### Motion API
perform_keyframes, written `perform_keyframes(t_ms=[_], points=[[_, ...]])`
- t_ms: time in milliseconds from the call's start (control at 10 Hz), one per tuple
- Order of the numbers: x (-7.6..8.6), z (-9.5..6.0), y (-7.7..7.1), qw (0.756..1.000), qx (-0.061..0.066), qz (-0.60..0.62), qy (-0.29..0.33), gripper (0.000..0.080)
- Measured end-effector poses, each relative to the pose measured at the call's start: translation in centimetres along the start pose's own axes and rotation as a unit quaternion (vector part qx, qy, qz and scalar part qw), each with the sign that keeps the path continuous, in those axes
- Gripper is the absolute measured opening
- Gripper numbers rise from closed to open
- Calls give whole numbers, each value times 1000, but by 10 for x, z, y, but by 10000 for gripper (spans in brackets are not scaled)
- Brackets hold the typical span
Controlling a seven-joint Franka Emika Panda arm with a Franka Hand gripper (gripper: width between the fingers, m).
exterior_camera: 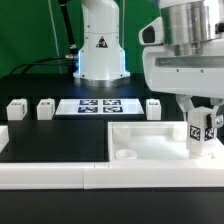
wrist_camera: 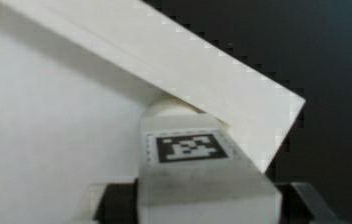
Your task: Assemble square table
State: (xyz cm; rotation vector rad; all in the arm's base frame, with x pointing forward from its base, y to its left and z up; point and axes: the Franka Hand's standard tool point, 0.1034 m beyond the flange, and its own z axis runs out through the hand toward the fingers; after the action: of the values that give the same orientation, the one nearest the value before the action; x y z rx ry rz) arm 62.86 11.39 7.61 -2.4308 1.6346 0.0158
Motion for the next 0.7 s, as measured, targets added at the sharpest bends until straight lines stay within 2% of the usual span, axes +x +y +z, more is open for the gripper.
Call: perform_keyframes(t_ms=[100,200,300,400,500,600,700], points=[[1,0,0,999,6,45,-8,305],[-1,1,0,999,5,36,-8,305],[-1,1,1,1000,5,23,-8,403],[-1,1,1,1000,4,8,-7,549],[-1,1,2,993,-7,-118,-1,549],[-2,1,1,984,-14,-180,-5,626],[-1,1,1,979,-12,-202,-3,645]])
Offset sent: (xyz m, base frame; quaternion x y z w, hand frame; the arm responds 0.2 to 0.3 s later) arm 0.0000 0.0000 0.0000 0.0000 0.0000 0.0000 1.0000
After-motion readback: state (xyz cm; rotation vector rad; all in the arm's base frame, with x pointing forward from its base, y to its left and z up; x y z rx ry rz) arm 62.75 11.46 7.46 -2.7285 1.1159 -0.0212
